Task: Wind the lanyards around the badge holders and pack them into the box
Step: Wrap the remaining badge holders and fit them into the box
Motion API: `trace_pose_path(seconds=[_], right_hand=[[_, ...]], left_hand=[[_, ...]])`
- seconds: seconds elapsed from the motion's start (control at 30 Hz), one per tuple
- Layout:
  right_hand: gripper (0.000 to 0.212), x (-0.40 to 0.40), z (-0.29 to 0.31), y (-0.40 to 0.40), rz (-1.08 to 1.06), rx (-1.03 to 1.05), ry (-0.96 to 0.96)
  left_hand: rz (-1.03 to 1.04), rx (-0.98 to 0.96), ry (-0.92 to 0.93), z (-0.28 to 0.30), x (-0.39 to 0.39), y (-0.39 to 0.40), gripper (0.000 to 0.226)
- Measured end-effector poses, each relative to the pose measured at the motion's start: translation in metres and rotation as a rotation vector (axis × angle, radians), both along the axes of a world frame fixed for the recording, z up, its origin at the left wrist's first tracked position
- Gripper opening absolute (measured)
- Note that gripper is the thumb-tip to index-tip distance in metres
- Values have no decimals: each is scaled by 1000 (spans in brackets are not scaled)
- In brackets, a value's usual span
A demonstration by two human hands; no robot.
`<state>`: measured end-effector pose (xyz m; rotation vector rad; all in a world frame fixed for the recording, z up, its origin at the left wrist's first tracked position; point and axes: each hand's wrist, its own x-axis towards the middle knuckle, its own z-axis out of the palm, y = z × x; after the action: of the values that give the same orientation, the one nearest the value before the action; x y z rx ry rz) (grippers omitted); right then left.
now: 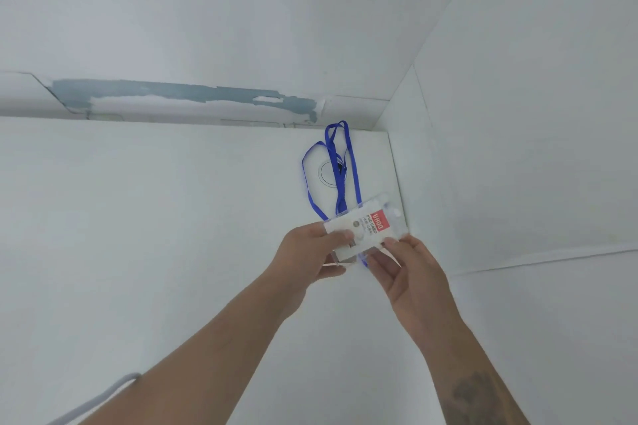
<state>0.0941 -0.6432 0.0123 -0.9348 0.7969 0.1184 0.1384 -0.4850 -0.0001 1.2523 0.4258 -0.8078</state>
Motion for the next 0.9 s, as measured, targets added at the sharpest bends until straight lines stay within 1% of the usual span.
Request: trace_pose_path(seconds=[0.1,0.17,0.2,0.33,0.4,0.43,0.5,0.63,0.8,0.9], right_hand=[[12,-4,14,11,52,-54,-47],[14,-3,24,14,70,-139,-79],[18,-2,30,16,81,-215,-92],[41,6,60,26,166,-765,-184],[46,11,77,35,192,-922,-261],[45,12,85,38,201,-954,-288],[35,14,99,47,231,-974,-312],[16,13,132,64,234,-987,-450],[15,16,161,78,194,-981,-563],[17,17,173,87,221,-1015,-595]], left_hand=[[57,-45,-88,18,-2,15,15],[77,-37,-140,32,2,25,14],[76,-27,-172,42,5,31,13],[27,12,-331,83,17,47,15],[-20,25,-401,104,21,53,14],[-40,19,-427,113,22,56,12],[-80,10,-474,131,24,64,12],[-153,31,-578,170,26,82,15],[-118,115,-713,213,26,105,12],[-111,134,-765,231,20,118,12]])
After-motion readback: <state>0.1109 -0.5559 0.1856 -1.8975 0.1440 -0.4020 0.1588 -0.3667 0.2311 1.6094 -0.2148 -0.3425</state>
